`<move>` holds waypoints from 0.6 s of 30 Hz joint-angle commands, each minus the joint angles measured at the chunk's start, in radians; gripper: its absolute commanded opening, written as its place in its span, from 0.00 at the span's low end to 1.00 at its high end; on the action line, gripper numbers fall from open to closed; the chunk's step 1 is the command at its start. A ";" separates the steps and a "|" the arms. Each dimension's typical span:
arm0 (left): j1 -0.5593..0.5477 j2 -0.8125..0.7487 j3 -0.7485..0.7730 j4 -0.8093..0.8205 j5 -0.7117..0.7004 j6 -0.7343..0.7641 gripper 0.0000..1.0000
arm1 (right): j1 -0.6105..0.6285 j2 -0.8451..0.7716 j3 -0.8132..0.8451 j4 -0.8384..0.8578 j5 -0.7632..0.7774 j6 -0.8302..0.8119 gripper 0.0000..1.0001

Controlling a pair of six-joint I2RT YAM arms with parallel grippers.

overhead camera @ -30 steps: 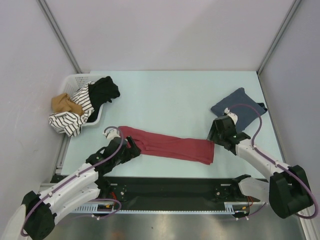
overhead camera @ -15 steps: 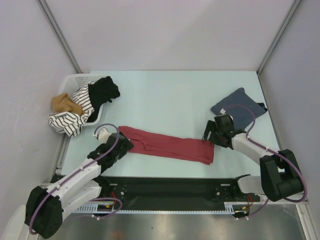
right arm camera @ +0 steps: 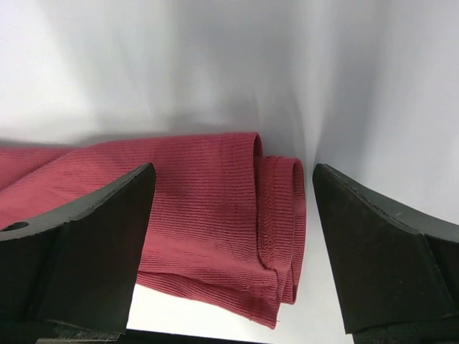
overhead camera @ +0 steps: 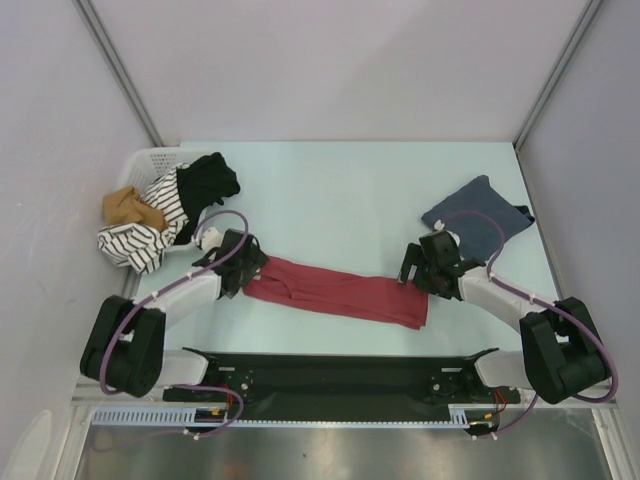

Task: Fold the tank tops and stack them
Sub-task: Fold the tank top

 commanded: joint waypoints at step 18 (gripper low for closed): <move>0.033 0.617 0.630 -0.082 0.127 0.258 0.50 | 0.236 0.011 -0.036 -0.089 0.073 0.159 0.94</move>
